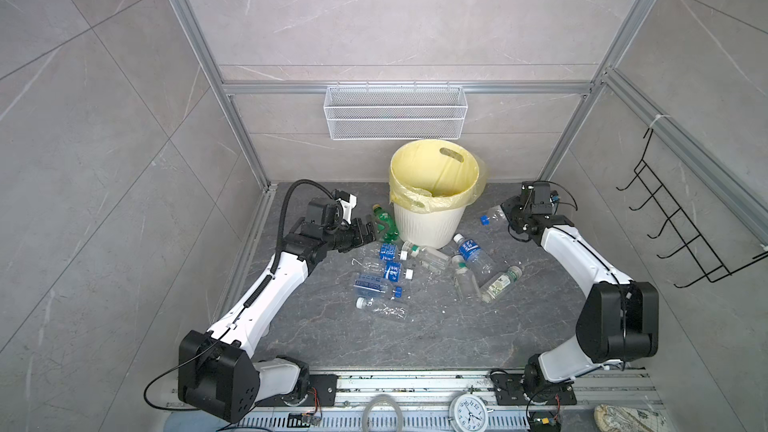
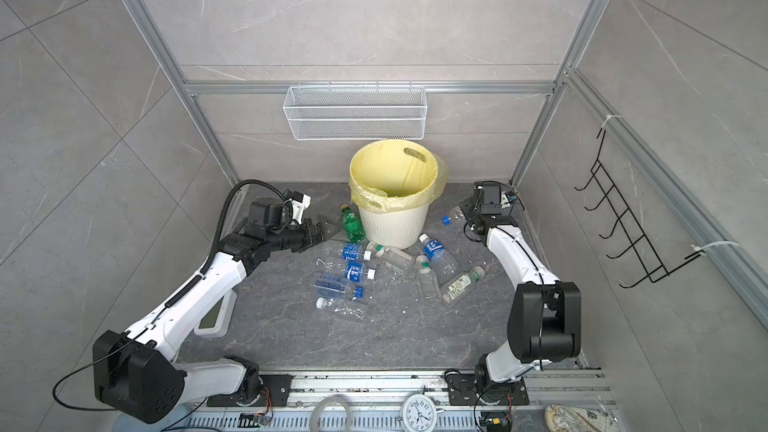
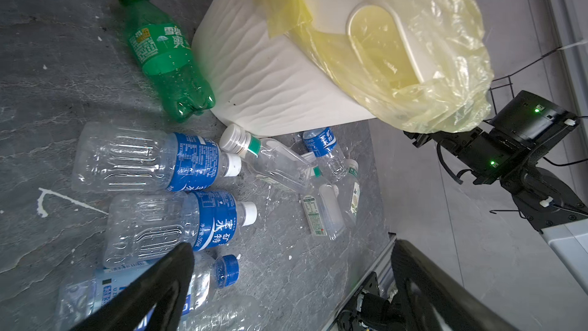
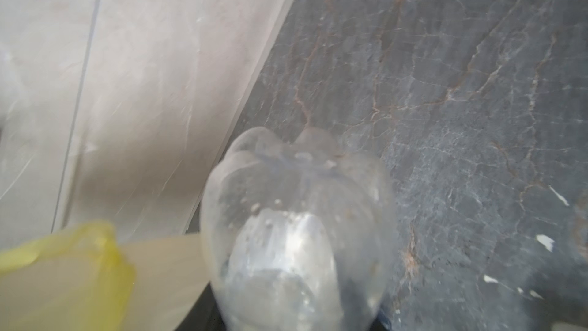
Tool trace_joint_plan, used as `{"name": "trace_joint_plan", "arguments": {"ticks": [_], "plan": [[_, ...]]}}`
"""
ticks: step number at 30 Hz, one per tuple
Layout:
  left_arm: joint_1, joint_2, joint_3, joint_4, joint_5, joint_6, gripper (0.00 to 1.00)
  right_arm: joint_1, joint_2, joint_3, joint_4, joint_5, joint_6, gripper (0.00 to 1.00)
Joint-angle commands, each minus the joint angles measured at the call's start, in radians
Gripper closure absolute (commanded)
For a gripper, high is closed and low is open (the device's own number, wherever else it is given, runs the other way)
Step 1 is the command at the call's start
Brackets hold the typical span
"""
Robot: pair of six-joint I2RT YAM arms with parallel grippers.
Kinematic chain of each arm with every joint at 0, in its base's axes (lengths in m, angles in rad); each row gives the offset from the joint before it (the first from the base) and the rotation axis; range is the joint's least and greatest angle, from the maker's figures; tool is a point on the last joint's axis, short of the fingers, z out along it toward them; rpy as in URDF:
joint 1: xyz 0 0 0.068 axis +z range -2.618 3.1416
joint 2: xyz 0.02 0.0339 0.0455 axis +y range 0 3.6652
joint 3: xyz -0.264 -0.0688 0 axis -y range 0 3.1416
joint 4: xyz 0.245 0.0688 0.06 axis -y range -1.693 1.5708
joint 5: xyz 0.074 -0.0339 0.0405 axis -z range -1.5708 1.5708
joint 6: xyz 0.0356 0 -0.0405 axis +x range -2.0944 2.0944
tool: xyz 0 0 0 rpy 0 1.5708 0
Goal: Throw the plastic bottles in the bin
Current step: 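Lift the blue-labelled bottle and carry it toward the left gripper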
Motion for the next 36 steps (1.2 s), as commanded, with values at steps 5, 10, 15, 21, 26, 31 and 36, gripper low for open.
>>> {"name": "trace_joint_plan", "arguments": {"ticks": [5, 10, 15, 21, 26, 31, 36], "plan": [[-0.009, -0.061, -0.012, 0.076, 0.048, 0.007, 0.00, 0.148, -0.088, 0.128, -0.188, 0.132, -0.255, 0.56], [-0.010, -0.076, -0.012, 0.086, 0.063, 0.002, 0.00, 0.258, -0.134, 0.163, -0.251, 0.211, -0.355, 0.56], [-0.007, -0.095, -0.018, 0.097, 0.072, -0.014, 0.00, 0.367, -0.164, 0.173, -0.280, 0.314, -0.404, 0.56], [-0.006, -0.125, -0.025, 0.107, 0.059, -0.022, 0.00, 0.542, -0.130, 0.283, -0.348, 0.451, -0.526, 0.56], [0.009, -0.128, -0.036, 0.145, 0.096, -0.051, 0.00, 0.651, -0.123, 0.339, -0.346, 0.470, -0.596, 0.55], [0.014, -0.150, -0.038, 0.165, 0.118, -0.034, 0.00, 0.743, -0.057, 0.465, -0.380, 0.476, -0.660, 0.54], [0.013, -0.171, -0.052, 0.206, 0.146, -0.012, 0.00, 0.793, 0.038, 0.616, -0.411, 0.412, -0.677, 0.54]]}}
